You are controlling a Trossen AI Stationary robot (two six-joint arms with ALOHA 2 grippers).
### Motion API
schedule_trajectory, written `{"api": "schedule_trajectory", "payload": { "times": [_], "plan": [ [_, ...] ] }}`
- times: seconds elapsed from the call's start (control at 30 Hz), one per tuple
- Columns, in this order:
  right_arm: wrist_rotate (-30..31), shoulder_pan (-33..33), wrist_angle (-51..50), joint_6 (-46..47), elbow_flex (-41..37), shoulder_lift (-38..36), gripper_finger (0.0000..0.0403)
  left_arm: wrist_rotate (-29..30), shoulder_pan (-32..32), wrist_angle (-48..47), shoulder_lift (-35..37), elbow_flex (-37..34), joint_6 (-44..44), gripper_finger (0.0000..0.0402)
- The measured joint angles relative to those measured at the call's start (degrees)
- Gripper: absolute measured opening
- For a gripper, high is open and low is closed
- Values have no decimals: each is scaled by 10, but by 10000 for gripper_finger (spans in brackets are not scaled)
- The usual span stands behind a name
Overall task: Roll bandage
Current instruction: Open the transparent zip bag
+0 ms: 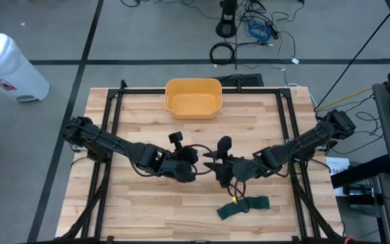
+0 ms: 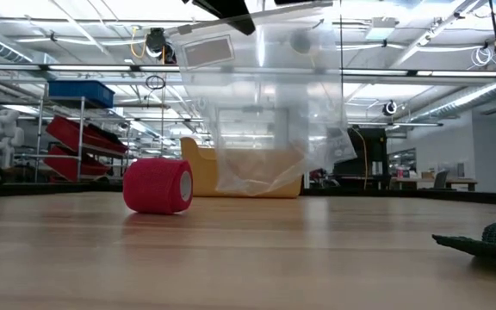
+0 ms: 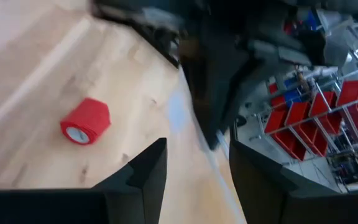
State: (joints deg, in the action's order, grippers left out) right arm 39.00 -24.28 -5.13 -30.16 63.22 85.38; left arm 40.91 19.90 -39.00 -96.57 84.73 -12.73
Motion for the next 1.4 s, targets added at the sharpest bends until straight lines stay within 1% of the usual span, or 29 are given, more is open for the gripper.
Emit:
{"api": "schedule_trajectory", "payload": {
  "times": [0.2, 0.33, 0.5, 0.87, 0.93, 1.1, 1.4],
  "plan": [
    [-1, 22, -24, 8, 0, 0, 157, -2, 1, 1, 0, 0, 0, 2],
    [-4, 23, -29, 9, 0, 0, 157, -2, 1, 2, 0, 0, 1, 2],
    [-32, 23, -29, 15, 0, 0, 157, -2, 1, 9, 0, 0, 11, 2],
    [-31, 55, -42, 24, 0, 25, 157, -8, 5, 12, 0, 0, 15, 2],
    [-31, 55, -37, 11, 0, 25, 157, -20, 5, 12, 0, 0, 15, 2],
    [-31, 51, -37, -49, 12, 24, 157, -27, 5, 12, 0, 0, 16, 2],
    [-31, 52, -116, -151, 17, 25, 157, -33, 6, 11, 0, 0, 27, 2]
  ]
}}
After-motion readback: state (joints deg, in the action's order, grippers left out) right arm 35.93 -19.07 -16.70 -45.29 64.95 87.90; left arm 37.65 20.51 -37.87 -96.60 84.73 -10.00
